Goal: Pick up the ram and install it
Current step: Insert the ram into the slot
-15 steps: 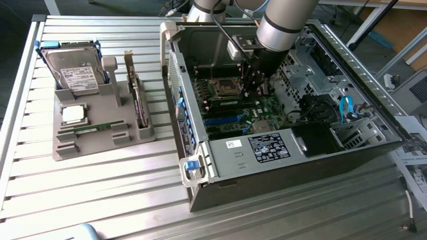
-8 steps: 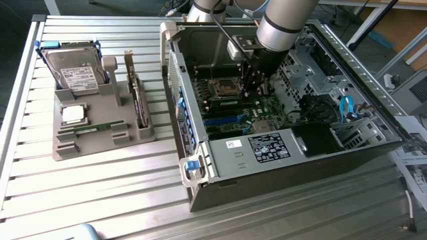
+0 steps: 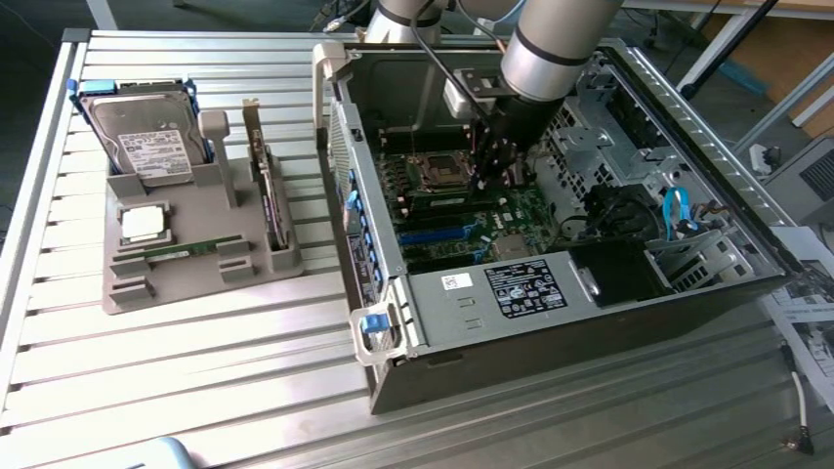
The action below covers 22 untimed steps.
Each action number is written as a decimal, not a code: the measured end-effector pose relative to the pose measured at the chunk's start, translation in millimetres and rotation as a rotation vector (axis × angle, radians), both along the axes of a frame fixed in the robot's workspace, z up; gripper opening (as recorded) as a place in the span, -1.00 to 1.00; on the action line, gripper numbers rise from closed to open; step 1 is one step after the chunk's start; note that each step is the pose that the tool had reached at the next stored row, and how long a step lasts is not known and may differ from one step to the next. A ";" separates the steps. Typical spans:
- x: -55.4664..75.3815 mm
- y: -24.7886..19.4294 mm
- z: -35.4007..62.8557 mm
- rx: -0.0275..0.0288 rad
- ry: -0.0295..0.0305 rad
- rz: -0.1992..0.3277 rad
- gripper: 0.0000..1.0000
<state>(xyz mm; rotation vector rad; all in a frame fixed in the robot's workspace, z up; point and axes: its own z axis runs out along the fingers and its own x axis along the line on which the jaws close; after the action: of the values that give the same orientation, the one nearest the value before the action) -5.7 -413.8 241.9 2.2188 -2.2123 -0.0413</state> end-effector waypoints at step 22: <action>0.1 0.1 -0.6 0.0002 -0.0001 -0.008 -0.76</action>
<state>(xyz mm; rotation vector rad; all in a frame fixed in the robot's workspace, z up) -5.6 -413.7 241.3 2.2104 -2.2212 -0.0415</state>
